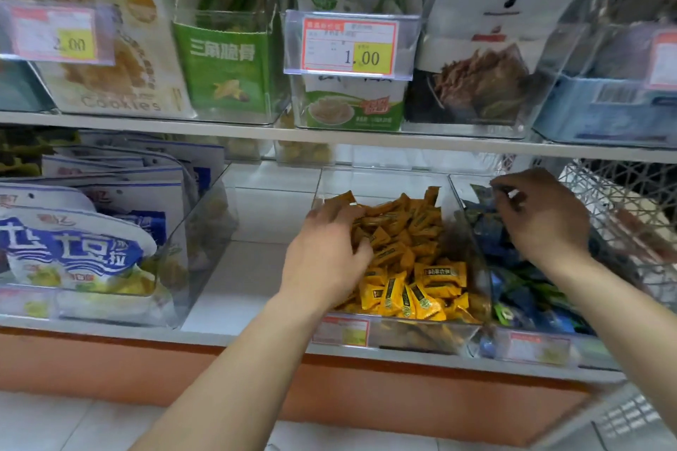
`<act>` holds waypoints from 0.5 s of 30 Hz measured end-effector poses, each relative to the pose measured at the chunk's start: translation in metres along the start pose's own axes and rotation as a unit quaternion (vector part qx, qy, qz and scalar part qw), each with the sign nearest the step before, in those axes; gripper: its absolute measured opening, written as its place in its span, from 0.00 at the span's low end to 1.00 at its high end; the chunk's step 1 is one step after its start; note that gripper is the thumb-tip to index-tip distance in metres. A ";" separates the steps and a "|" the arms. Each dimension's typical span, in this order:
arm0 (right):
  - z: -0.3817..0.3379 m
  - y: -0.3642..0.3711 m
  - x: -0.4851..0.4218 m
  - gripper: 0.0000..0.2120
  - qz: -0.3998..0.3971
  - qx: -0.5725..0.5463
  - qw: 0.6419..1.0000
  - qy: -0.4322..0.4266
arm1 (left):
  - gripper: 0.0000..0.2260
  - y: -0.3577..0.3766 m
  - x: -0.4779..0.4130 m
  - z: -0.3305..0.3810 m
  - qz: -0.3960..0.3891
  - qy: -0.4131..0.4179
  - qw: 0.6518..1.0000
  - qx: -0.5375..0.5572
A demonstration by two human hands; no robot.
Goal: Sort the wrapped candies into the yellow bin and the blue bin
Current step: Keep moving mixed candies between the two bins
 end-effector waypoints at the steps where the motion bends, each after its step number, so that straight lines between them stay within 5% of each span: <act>1: 0.005 0.002 0.004 0.06 -0.020 0.054 0.998 -0.003 | 0.22 0.011 0.001 0.005 -0.027 -0.007 1.000 0.008; 5: 0.015 0.022 0.015 0.15 -0.186 0.133 0.973 0.029 | 0.31 0.059 0.005 -0.009 -0.159 -0.097 0.982 -0.034; 9: -0.015 0.017 0.006 0.13 -0.123 0.119 0.985 -0.005 | 0.39 0.082 0.003 -0.033 -0.202 -0.223 0.954 0.000; 15: -0.090 0.080 0.001 0.12 -0.313 -0.065 0.945 -0.064 | 0.44 0.096 0.000 -0.013 -0.285 -0.168 0.944 -0.007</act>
Point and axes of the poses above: each hand's wrist, its own x-axis away from the middle knuckle, its own y-axis out of the palm, z = x × y, the point moved 7 cm from there along -x, towards the middle knuckle, and after that the axes turned 1 degree about -x, right-handed, at the moved point
